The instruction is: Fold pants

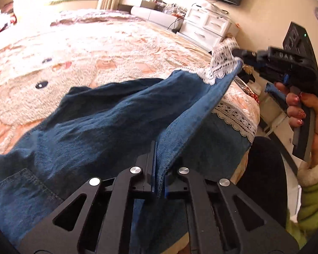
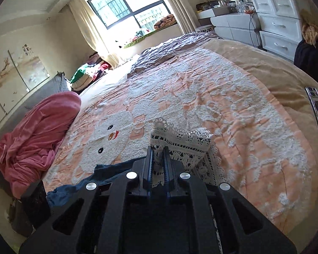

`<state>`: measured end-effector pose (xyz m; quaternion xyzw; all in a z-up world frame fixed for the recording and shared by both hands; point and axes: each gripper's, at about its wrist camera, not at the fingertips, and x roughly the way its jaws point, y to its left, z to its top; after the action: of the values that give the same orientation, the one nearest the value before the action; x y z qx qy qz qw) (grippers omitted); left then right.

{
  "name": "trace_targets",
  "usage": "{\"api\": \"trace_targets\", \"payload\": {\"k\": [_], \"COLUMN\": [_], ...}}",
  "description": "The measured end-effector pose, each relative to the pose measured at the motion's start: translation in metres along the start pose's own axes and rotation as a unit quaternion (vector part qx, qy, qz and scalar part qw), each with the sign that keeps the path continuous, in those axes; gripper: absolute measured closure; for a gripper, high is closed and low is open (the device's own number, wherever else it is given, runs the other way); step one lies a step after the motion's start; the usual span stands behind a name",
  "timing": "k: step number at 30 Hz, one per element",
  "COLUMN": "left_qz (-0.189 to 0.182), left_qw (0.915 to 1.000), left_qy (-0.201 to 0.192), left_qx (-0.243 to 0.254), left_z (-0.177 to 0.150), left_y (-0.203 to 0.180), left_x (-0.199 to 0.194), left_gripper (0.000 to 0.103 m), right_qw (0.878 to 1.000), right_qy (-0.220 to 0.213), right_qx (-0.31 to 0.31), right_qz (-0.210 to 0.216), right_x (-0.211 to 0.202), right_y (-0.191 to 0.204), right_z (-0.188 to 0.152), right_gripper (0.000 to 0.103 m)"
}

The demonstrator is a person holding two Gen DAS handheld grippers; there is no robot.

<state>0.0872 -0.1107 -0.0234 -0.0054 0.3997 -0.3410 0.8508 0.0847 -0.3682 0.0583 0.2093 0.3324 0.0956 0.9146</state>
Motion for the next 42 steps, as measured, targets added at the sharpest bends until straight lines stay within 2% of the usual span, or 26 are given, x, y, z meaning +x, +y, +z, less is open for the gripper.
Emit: {"api": "trace_targets", "payload": {"k": [7,15,18,19,22,26,27,28,29,30,31,33,34,35,36,39,42], "left_qz": [0.021,0.043,0.049,0.052,0.062,0.072,0.073,0.078,0.082,0.085,0.089,0.092,0.093,0.094,0.096,0.094,0.090], "left_qw": [0.9988,0.9977,0.9969,0.9966,0.9954,0.9937,0.9935,0.9928,0.9921,0.9915,0.9907,0.9902,0.9900,0.9898,0.9895,0.9902,0.9907], "left_qy": [-0.001,0.016,0.024,0.026,0.032,0.029,0.028,0.027,0.029,0.030,0.029,0.030,0.030,0.031,0.032,0.036,0.040], "left_qx": [0.044,0.050,0.056,0.059,0.066,0.081,0.083,0.087,0.090,0.094,0.098,0.101,0.102,0.102,0.103,0.097,0.094], "left_z": [-0.010,-0.031,-0.038,-0.040,-0.045,-0.047,-0.047,-0.047,-0.048,-0.048,-0.048,-0.049,-0.049,-0.050,-0.050,-0.049,-0.049], "left_y": [-0.013,-0.017,-0.020,-0.022,-0.026,-0.033,-0.034,-0.036,-0.039,-0.040,-0.043,-0.045,-0.046,-0.046,-0.046,-0.042,-0.039], "left_x": [-0.012,-0.017,-0.016,-0.016,-0.015,-0.019,-0.020,-0.020,-0.019,-0.018,-0.017,-0.016,-0.015,-0.014,-0.014,-0.016,-0.022], "left_gripper": [0.102,0.100,0.100,0.101,0.101,0.101,0.101,0.101,0.101,0.101,0.100,0.100,0.100,0.100,0.100,0.102,0.102], "right_qw": [0.998,0.994,0.994,0.994,0.994,0.996,0.996,0.997,0.997,0.998,0.998,0.998,0.998,0.997,0.997,0.997,0.998], "right_qy": [0.018,0.052,0.051,0.049,0.048,0.029,0.027,0.023,0.017,0.016,0.016,0.026,0.039,0.051,0.061,0.055,0.048], "right_qx": [0.059,0.091,0.097,0.096,0.094,0.088,0.081,0.074,0.068,0.063,0.055,0.032,0.022,0.017,0.012,-0.013,-0.011], "right_qz": [0.002,-0.007,-0.012,-0.014,-0.038,-0.018,-0.021,-0.031,-0.028,-0.022,-0.028,-0.046,-0.051,-0.052,-0.046,-0.046,-0.040], "right_x": [-0.028,-0.038,-0.042,-0.045,-0.049,-0.063,-0.064,-0.064,-0.063,-0.061,-0.056,-0.044,-0.035,-0.029,-0.023,-0.030,-0.044], "right_y": [-0.034,-0.057,-0.061,-0.062,-0.070,-0.074,-0.073,-0.071,-0.070,-0.068,-0.067,-0.065,-0.065,-0.066,-0.066,-0.063,-0.065], "right_z": [-0.049,-0.098,-0.107,-0.109,-0.114,-0.115,-0.113,-0.110,-0.105,-0.101,-0.097,-0.090,-0.088,-0.089,-0.090,-0.092,-0.095], "right_gripper": [0.095,0.095,0.095,0.099,0.099,0.097,0.092,0.080,0.073,0.054,0.049,0.049,0.056,0.066,0.086,0.089,0.089]}}
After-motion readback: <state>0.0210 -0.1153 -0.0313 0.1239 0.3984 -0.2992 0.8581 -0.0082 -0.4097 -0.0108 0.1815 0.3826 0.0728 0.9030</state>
